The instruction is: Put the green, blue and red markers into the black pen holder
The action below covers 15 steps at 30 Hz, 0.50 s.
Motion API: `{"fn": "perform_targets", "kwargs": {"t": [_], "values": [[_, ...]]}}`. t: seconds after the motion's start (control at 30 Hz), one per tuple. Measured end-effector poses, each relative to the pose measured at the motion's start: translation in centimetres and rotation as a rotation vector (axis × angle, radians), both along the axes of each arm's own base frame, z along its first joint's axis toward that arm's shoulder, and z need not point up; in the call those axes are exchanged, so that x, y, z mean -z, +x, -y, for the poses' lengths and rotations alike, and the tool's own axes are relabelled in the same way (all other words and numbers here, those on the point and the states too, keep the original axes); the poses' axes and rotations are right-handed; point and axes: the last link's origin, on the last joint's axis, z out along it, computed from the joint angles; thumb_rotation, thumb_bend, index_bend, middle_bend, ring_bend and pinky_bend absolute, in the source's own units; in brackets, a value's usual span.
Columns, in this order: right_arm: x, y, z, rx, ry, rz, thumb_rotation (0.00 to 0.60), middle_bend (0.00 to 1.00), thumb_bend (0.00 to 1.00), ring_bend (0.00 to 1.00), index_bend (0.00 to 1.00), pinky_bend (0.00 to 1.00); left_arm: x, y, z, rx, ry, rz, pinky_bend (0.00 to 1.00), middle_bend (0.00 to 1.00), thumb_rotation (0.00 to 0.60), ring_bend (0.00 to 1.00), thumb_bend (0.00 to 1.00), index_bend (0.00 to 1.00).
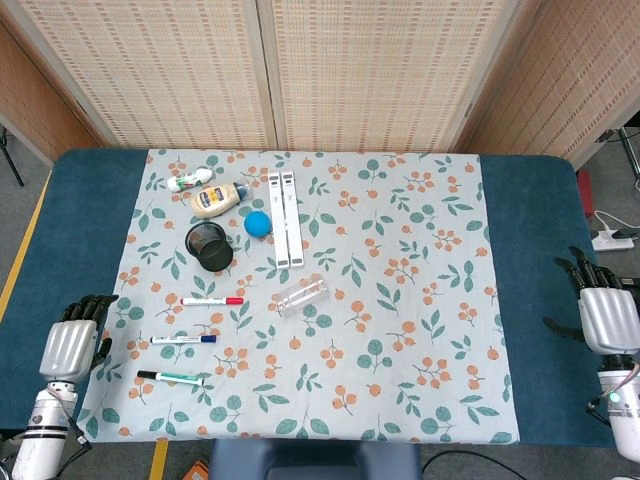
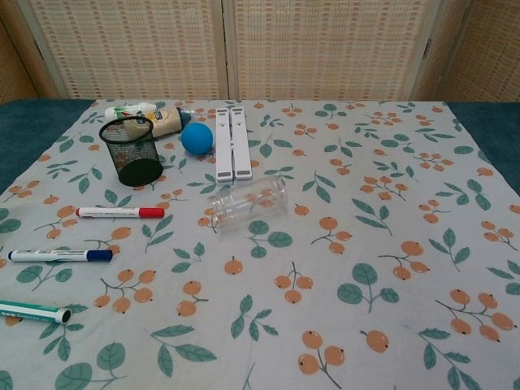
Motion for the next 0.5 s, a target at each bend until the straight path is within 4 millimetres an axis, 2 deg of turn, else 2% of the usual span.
{"fn": "perform_targets", "kwargs": {"t": [0.17,0.37,0.5], "values": [[-0.1,0.0,-0.1,0.004,0.004,-0.002,0.6,0.05,0.03,0.18,0.17,0.2,0.4,0.7,0.3,0.0,0.003,0.036,0.19,0.17,0.6,0.12,0.35,0.18],[-0.1,0.0,-0.1,0.004,0.004,0.004,0.6,0.05,0.03,0.18,0.18,0.2,2.2,3.8,1.2,0.035,-0.013,0.116,0.19,0.18,0.6,0.12,0.35,0.19],[-0.1,0.0,-0.1,0.004,0.006,0.007,0.6,0.05,0.03,0.18,0.18,0.2,4.8,6.5,1.8,0.077,-0.04,0.096,0.2,0.21,0.6,0.12,0.35,0.2]]}}
